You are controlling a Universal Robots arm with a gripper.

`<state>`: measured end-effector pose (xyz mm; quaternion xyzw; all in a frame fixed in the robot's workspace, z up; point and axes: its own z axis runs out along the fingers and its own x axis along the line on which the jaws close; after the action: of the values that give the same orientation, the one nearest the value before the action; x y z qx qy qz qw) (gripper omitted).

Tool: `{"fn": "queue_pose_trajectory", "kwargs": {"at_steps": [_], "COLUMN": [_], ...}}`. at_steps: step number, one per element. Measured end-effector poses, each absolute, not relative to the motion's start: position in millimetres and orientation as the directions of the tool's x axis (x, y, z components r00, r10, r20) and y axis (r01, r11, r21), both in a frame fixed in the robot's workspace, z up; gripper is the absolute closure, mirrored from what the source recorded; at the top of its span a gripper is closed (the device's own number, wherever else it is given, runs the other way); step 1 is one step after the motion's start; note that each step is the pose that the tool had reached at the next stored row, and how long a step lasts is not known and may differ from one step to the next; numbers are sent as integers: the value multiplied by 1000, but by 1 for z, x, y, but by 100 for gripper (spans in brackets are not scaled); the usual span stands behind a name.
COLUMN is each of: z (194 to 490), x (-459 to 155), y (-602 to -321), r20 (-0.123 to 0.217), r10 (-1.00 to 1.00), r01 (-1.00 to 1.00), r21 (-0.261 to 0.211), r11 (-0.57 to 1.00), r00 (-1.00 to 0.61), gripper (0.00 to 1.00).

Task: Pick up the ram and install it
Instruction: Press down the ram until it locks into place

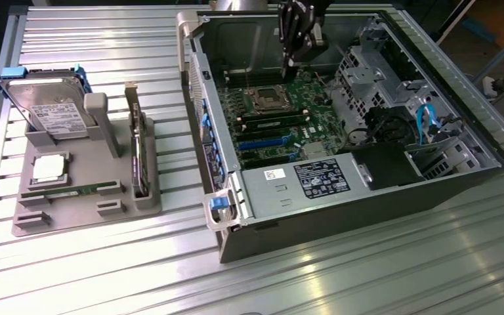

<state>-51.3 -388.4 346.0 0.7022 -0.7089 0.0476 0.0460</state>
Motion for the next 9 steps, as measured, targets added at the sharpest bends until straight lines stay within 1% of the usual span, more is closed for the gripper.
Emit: {"fn": "queue_pose_trajectory", "kwargs": {"at_steps": [9], "z": [355], "x": [-51], "y": [-388], "r20": [132], "r10": [-991], "r01": [-1000], "r21": [-3], "r11": [9], "r00": [-10], "gripper": [89]}}
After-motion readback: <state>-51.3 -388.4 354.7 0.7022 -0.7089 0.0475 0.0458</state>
